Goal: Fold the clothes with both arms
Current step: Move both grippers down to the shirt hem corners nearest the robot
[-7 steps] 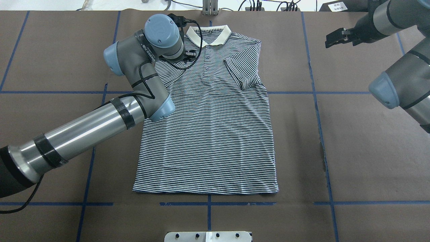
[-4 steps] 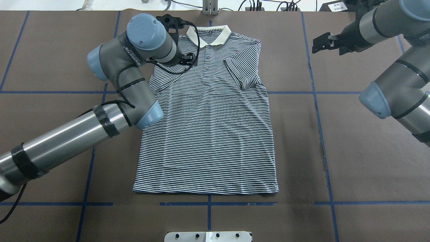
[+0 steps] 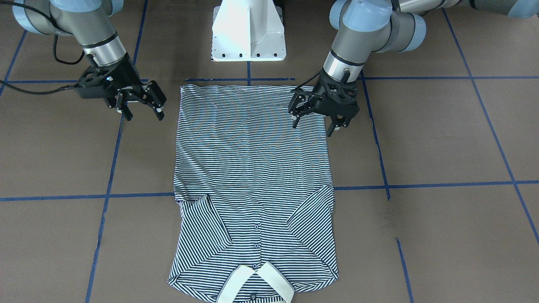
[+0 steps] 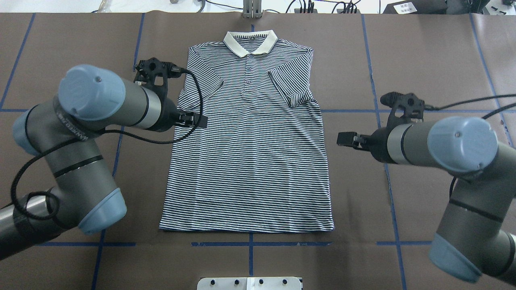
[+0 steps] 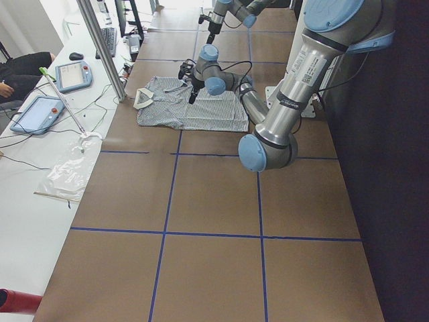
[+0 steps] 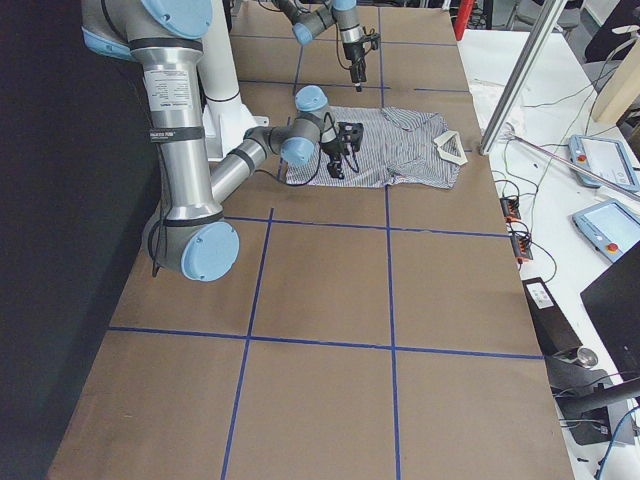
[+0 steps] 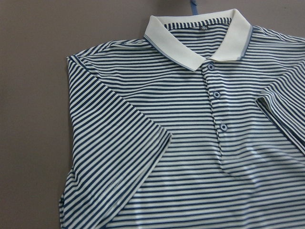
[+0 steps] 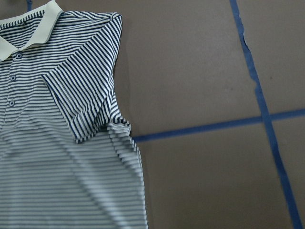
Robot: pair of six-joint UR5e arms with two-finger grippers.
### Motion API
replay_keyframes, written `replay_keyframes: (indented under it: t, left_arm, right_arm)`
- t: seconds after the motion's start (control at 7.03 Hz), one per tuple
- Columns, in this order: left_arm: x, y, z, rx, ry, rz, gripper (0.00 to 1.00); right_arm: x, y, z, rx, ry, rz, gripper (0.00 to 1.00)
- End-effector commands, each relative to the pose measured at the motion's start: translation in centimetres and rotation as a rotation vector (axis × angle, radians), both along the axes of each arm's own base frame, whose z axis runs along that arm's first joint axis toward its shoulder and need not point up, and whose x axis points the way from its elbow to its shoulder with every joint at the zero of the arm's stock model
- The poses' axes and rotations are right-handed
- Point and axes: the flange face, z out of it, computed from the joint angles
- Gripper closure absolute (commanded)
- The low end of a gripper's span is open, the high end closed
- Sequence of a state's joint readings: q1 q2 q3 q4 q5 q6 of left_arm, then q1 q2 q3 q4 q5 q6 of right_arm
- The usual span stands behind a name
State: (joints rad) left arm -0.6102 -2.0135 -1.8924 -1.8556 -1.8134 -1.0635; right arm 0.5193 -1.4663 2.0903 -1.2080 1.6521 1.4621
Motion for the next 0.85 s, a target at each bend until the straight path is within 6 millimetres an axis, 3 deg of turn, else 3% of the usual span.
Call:
replay_keyframes:
  t: [0.0, 0.28, 0.71]
  left_arm:
    - [1.1, 6.9, 4.0, -0.123, -0.012, -0.006, 0.00]
    - [4.0, 13.4, 7.9, -0.246, 0.008, -0.071, 0.31]
    - [5.5, 16.9, 9.9, -0.275, -0.024, -0.049, 0.36]
  right_arm:
    - [-3.5, 8.1, 0.7, -0.037, -0.003, 0.042, 0.05]
    - [-4.9, 10.1, 1.0, -0.043, 0.026, 0.055, 0.05]
    - [-5.0, 10.2, 0.8, -0.038, 0.023, 0.057, 0.03]
